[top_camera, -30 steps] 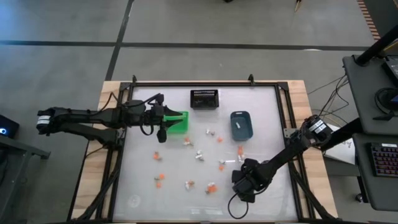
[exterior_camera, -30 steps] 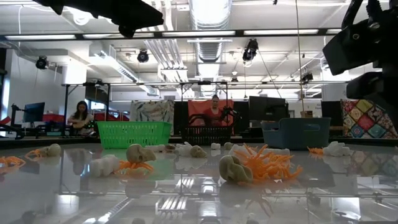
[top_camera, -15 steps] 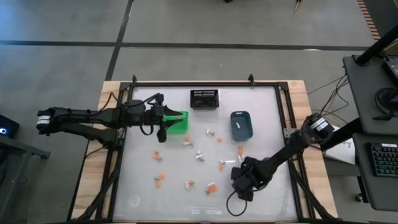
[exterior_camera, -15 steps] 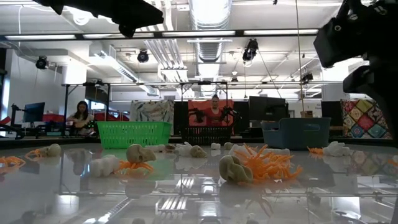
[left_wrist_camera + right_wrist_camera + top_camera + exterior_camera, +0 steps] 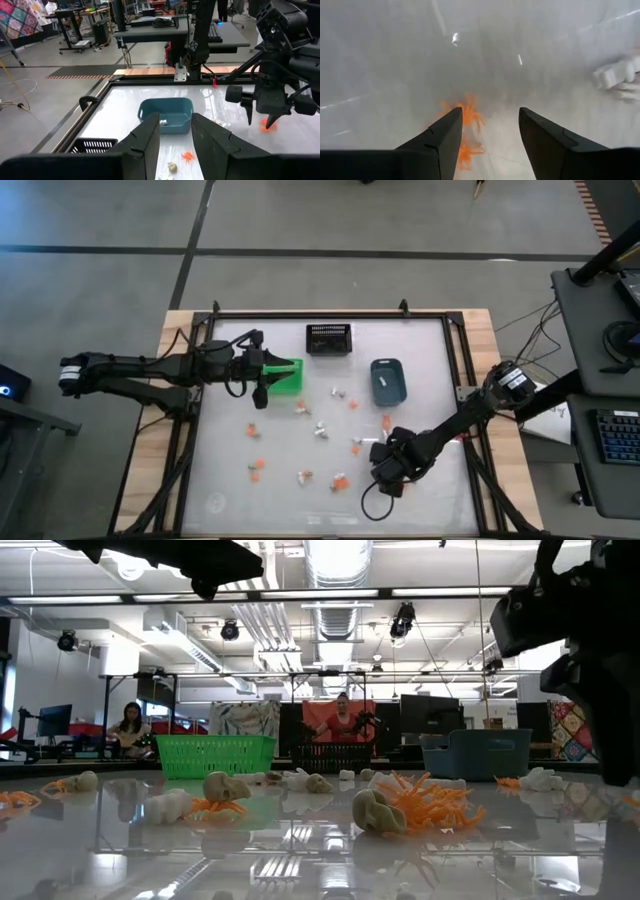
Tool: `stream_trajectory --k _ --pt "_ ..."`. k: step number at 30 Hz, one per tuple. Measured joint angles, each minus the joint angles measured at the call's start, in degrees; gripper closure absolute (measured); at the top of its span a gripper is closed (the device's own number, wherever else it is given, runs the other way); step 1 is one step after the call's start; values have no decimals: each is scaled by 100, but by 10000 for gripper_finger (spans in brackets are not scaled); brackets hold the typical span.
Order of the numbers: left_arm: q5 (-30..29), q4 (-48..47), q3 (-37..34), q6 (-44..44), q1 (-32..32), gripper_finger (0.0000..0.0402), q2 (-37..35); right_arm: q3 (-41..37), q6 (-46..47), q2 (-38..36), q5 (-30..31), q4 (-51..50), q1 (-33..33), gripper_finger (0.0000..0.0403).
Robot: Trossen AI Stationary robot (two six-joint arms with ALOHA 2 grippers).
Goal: Sort Halloween decoration
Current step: Put the orange spider toy into the black bin
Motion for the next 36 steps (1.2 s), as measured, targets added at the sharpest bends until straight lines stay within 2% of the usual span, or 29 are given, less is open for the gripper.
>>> stream_trajectory --k 8,16,26,36 --pt "0 56 0 76 0 306 0 -21 84 -4 443 -32 -109 216" --pt "0 72 0 78 0 306 0 -2 -170 -170 -56 -35 -100 216" --pt "0 87 0 102 0 306 0 -15 -387 30 -46 7 -6 216" --pt "1 87 0 102 0 306 0 -19 -193 48 467 -70 -67 216"
